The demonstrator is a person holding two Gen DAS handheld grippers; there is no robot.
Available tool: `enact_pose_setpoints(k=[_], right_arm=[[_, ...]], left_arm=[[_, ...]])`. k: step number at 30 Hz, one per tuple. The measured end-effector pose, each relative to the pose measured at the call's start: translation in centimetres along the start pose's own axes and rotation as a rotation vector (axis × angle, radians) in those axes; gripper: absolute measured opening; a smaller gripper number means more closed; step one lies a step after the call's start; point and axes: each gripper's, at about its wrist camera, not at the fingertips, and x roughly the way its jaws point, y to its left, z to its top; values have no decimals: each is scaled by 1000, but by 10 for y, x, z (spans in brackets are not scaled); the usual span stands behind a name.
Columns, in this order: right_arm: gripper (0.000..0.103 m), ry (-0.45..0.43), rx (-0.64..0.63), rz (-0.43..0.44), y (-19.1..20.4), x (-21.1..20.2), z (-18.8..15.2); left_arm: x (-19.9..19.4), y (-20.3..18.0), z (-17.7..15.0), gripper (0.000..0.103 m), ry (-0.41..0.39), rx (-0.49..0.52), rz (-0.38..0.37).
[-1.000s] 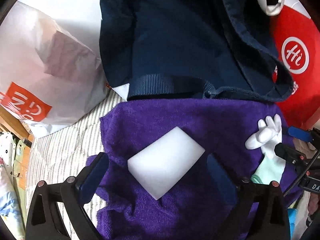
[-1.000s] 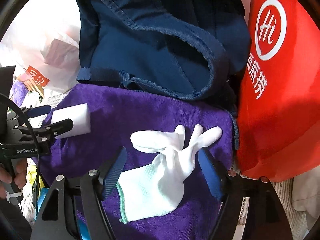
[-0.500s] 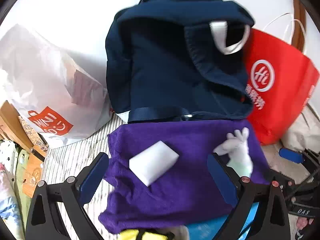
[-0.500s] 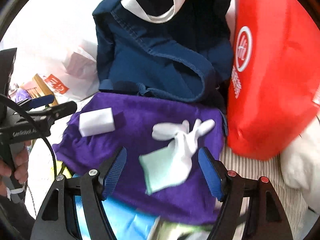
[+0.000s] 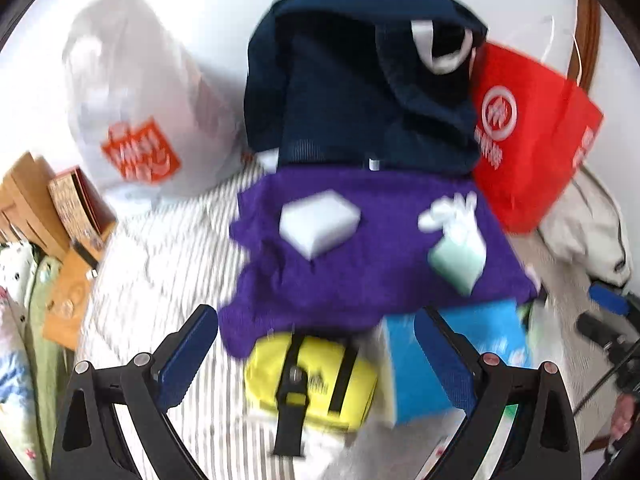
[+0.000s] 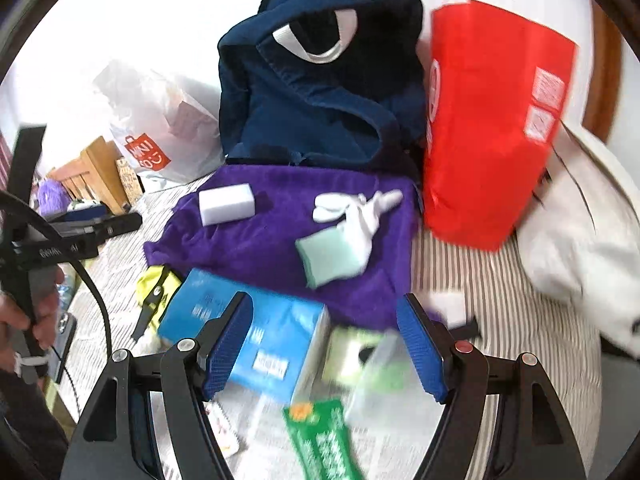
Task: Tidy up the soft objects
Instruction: 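Grasp the yellow Adidas pouch strap with the left gripper while the right gripper withdraws, then grasp the clear mesh bag with the right gripper while the left gripper holds the pouch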
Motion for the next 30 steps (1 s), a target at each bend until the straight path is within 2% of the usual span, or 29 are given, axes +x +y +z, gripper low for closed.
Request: enact_pose_setpoints(k=[4,7,9,11,13,18,20,21,23,25,30], right_arm=[[74,3,15,1,1,-13,-31],[74,9,23,-6,3,-20,-51],[74,11,28,-6,4,-25,-63],[74,16,46,-4,3,-28,-73],[74,15,61,8,2,-31,-80],[74,23,84,3,-2,-32,-94],[74,25,99,-1,-6,-31,-98],[74,30,110,-2,-8,-30,-100],[74,30,121,-5,-12,-29,-103],[74,28,127,-9,-16,-28,-105],[74,26,157,-23,-29,-27,-112]], left_arm=[[16,11,-36,99,48,-11,40],[25,24,-61,98,58,-48,34],[28,26,-71,97,52,-35,35],[32,24,-82,88,51,5,73],[35,23,-88,79,52,20,79],[45,26,-97,66,40,-6,29],[46,26,-98,57,31,-8,2],[46,25,-99,47,26,-3,-23],[45,23,-100,42,18,0,-18],[41,24,-101,32,10,2,-11],[42,27,-106,32,2,-8,-23]])
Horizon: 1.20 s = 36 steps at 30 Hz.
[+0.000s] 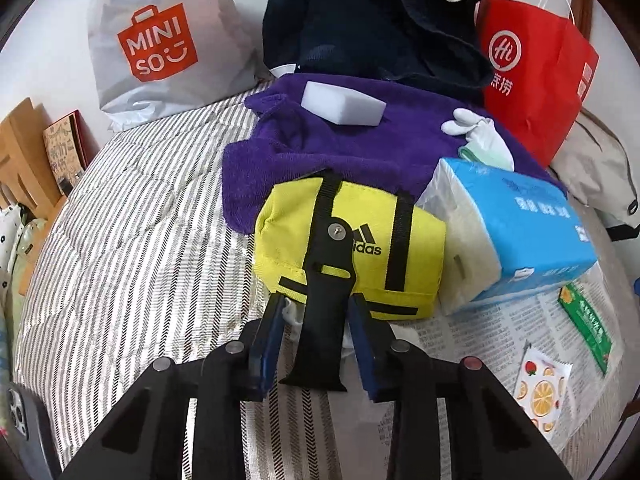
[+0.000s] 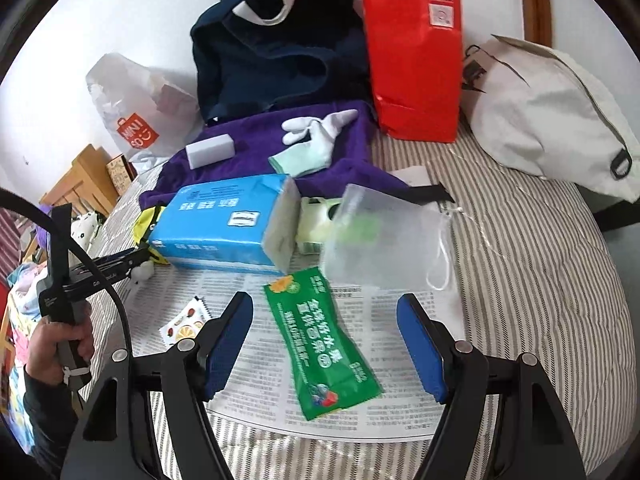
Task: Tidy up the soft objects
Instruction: 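Grasp the clear mesh bag with the right gripper while the left gripper holds the pouch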
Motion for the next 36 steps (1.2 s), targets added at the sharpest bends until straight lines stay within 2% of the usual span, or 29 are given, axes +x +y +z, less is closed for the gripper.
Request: enact_pose_setpoints(k=[2,4,5,7,10,17,20,23,24,25,26,28,29,31,32,33,36], right_arm=[[74,-1,14,-4,-5,1,0],[74,0,26,-5,-10,3,-1],[74,-1,29,-6,-11,4,-1],[74,-2,33,-7,-13,6,-2],[74,-1,28,-10,-14,9,-3],[74,8,28,-13,-17,13,-6],[74,11,31,-14,-19,15,-8],[74,17,31,-19,-20,17,-9],[74,18,31,-18,-21,18,-9],[74,20,31,-17,-21,18,-9],[74,20,31,-18,-21,18,-9],[74,25,31,-18,-21,19,-9],[74,28,29,-17,-21,20,-9],[74,29,22,-18,-20,20,-9],[74,30,19,-18,-20,20,-9],[74,30,18,-19,-19,19,-9],[74,27,15,-16,-18,18,-10]], left_arm=[[0,0,0,38,-7,-3,18],[2,0,-2,38,-13,-2,10],[2,0,-2,38,-12,1,9],[0,-1,-1,28,-14,8,-2],[-5,-2,-2,23,-21,6,1],[-17,11,-5,21,-40,-38,-11],[-10,11,-6,23,0,-17,7],[-7,11,-4,32,-6,-29,2],[-7,11,-1,40,-7,-32,14],[-6,11,1,52,-11,-32,26],[-7,10,4,56,-19,-29,39],[-8,7,7,57,-40,-5,46],[-7,4,8,56,-40,13,47],[-3,-3,8,33,-25,54,45],[-3,-6,8,29,-19,70,52],[-4,-7,8,26,-24,74,57],[-9,-2,7,25,-36,54,40]])
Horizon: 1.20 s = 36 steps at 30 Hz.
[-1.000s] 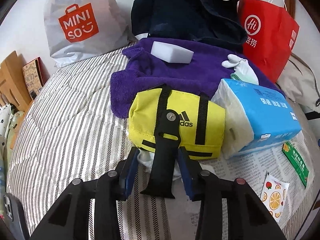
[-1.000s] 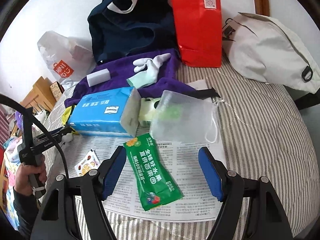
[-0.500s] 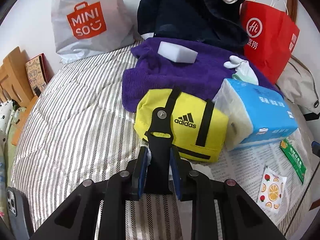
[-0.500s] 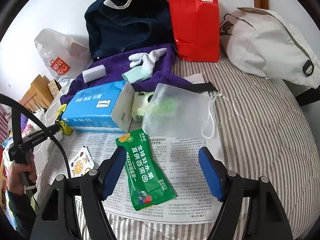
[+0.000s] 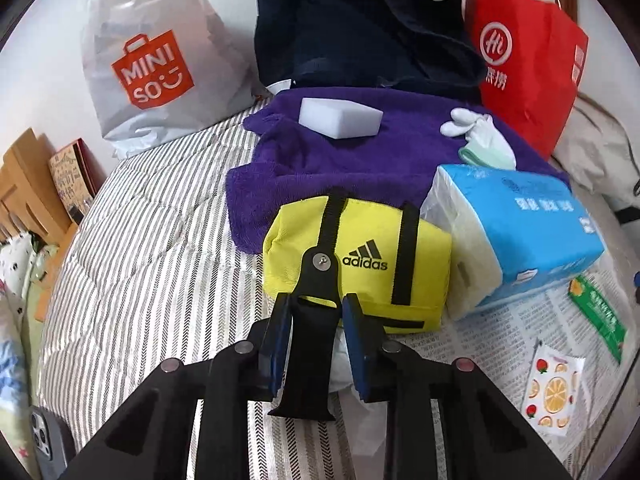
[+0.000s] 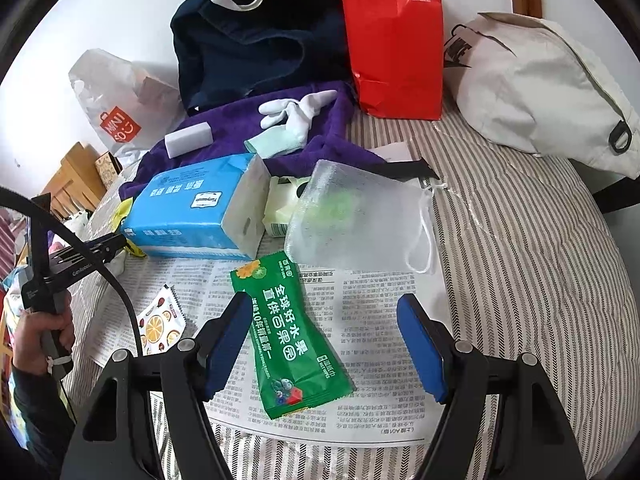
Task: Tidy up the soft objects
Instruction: 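Grasp the clear mesh bag with the right gripper while the left gripper holds the pouch, then carry the mesh bag toward the purple towel with the right gripper while the left gripper holds the pouch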
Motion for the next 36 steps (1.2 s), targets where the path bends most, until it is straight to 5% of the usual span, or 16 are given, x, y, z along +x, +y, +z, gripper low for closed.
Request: enact_pose_setpoints(k=[14,29,31,33,36], right_arm=[[74,-18,28,-29,-13,-1,7],[80,51,-59,-73,5,73,39],[64,45,-93,-108,8,79,36],[19,14,-130,-117,10,76,33],[13,4,-111,-58,3,67,32]], left_arm=[[-30,5,2,25,-52,-47,-62],[-17,-7,1,25,-24,-46,-100],[-16,-6,1,25,-22,-48,-101],[-15,-5,1,25,-19,-51,-99],[-15,-5,1,25,-20,-53,-102]])
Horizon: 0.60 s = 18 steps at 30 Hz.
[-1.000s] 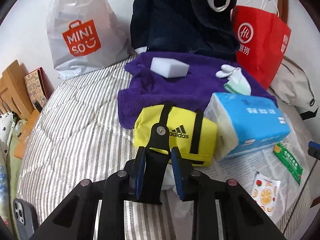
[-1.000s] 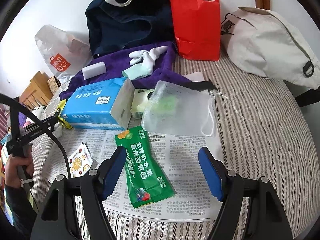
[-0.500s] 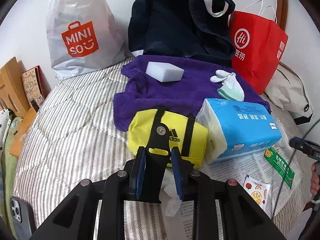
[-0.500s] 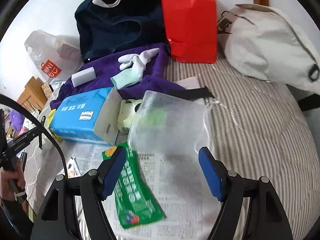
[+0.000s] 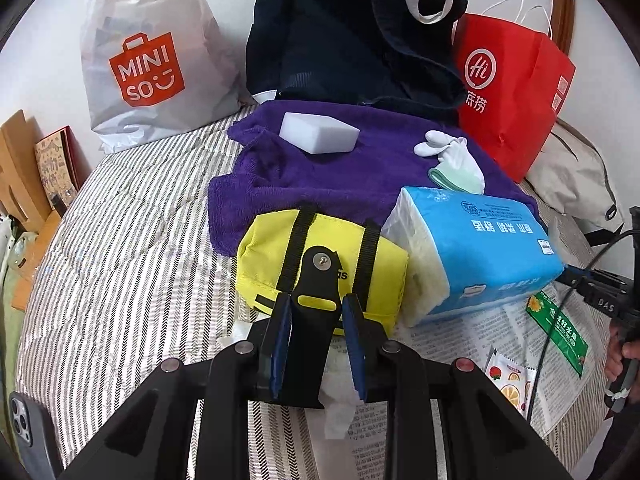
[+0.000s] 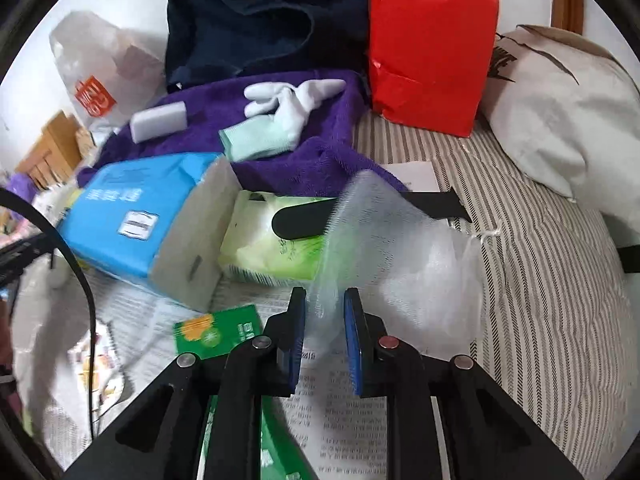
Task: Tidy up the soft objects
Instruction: 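Carry the mesh bag toward the purple towel with the right gripper while the left gripper holds the pouch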
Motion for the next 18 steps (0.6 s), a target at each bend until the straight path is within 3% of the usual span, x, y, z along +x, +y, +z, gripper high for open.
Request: enact_pose_setpoints(k=[18], right_arm=[[11,-65,49,82,-8,-63,13]], left_arm=[[-34,0,21,25,-15,-34,-34]])
